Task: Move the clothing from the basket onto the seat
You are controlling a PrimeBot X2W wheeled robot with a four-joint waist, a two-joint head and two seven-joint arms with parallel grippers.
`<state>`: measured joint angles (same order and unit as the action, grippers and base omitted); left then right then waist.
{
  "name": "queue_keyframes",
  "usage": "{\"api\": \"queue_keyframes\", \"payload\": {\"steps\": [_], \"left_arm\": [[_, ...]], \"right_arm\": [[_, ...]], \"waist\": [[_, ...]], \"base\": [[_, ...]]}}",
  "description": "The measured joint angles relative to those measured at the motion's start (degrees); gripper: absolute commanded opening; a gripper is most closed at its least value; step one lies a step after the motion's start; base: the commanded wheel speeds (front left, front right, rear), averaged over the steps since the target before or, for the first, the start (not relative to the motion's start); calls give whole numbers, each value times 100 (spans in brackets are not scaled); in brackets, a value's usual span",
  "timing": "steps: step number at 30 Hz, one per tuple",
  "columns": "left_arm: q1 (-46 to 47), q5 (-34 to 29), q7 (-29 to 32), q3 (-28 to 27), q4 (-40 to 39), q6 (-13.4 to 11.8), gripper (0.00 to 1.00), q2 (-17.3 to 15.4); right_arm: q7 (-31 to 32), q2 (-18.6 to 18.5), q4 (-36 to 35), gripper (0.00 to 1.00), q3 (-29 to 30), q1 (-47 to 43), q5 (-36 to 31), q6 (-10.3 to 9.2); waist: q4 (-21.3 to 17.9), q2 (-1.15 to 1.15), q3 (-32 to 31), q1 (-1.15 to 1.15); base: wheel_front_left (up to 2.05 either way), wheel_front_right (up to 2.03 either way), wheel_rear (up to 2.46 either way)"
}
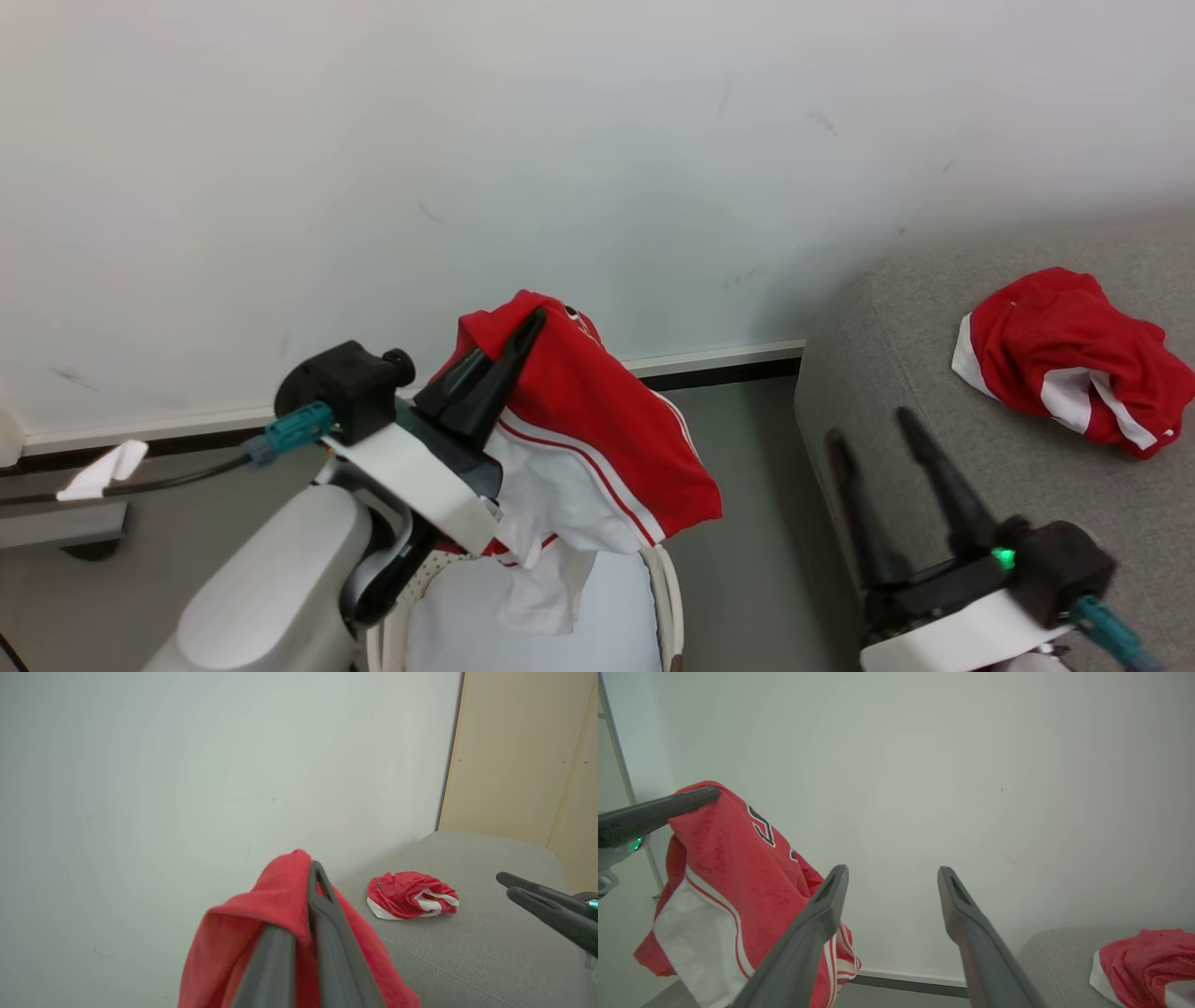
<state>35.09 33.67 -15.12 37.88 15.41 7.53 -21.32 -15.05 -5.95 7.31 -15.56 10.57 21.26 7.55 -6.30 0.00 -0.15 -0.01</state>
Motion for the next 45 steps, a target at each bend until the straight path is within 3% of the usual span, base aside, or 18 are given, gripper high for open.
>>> {"api": "queue_keyframes", "payload": {"steps": [7,13,28,29,30,32,43,44,45], "left_arm": [[43,2,0,213,129,0,0,88],[109,22,0,573,241,0,0,243],[254,125,0,1468,82,0,0,520],[268,132,0,1494,76,0,0,525],[278,153,0,1517,68,0,0,527],[293,183,0,1535,66,0,0,522],[244,229,-1,1414,134,-40,0,459],[211,236,0,1391,142,-48,47,460],[176,250,-1,1370,152,-48,100,460]], "right_arm": [[-3,-189,268,100,-1282,462,159,0],[-12,-244,940,100,-2231,1083,323,0],[-12,-160,3053,100,-3338,2108,980,0],[-12,-152,3132,98,-3363,2124,1053,0],[-12,-143,3178,57,-3362,2126,1092,0],[-12,-124,3226,0,-3306,2143,1143,0],[-10,-46,3010,0,-2606,2070,1156,0],[-10,-35,2952,0,-2502,2041,1156,0],[-11,-30,2897,0,-2388,2000,1158,0]], "waist": [[21,0,-9,0],[124,0,-27,1],[686,0,-143,1],[726,0,-152,1],[762,0,-161,1],[819,0,-173,1],[825,0,-174,1],[816,0,-175,1],[806,0,-176,1]], "base": [[0,0,0],[0,0,0],[0,0,0],[0,0,0],[0,0,0],[0,0,0],[0,0,0],[0,0,0],[0,0,0]]}}
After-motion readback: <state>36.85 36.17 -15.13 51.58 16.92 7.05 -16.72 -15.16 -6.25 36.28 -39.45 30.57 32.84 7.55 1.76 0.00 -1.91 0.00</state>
